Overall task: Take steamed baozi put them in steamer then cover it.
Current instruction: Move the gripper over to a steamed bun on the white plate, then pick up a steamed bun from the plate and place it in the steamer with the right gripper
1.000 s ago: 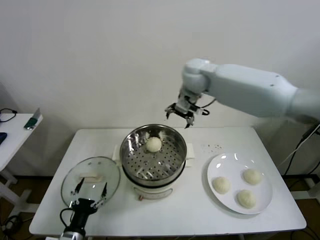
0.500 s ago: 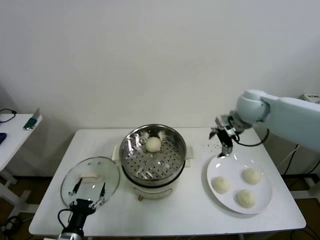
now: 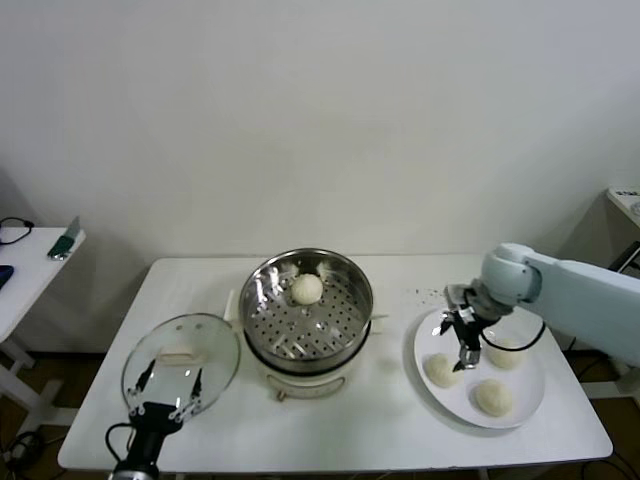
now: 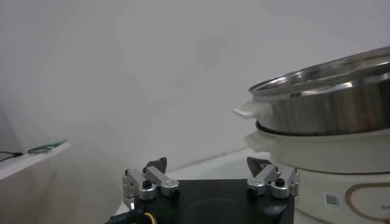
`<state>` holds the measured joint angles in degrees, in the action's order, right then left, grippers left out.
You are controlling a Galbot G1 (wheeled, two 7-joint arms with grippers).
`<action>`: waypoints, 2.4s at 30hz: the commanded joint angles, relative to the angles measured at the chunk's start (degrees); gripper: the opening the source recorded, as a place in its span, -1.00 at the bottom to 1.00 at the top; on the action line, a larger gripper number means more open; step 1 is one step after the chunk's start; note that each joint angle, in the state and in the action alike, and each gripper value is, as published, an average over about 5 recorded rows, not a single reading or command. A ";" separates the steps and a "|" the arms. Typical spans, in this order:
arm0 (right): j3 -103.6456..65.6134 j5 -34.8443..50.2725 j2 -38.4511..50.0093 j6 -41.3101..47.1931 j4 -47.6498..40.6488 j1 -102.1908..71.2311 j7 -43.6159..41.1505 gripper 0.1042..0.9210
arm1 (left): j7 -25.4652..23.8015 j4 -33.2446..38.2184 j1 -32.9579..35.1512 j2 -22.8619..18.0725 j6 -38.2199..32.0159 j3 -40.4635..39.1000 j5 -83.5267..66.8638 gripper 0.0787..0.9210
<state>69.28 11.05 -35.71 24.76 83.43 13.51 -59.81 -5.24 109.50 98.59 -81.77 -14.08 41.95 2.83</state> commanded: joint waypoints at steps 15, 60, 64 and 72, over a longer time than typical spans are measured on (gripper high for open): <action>-5.55 -1.95 -4.36 1.13 -6.43 -9.13 0.55 0.67 | 0.15 -1.12 -0.16 -0.38 -0.25 0.14 0.13 0.77; 11.58 36.49 -38.23 10.31 -9.83 33.69 8.14 0.34 | -0.98 -0.61 3.37 1.08 -2.11 -2.40 0.36 0.77; 11.02 35.82 -42.23 11.33 -10.86 29.48 9.67 0.34 | -0.96 -0.53 3.41 1.64 -2.11 -2.10 0.25 0.77; 10.84 33.40 -48.16 11.76 -14.11 22.07 10.48 0.34 | -1.03 -0.43 2.84 2.12 -1.76 -1.61 0.21 0.77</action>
<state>80.53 43.66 -76.32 35.04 70.95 40.46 -51.11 -6.21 109.12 101.44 -79.88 -15.89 40.35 3.03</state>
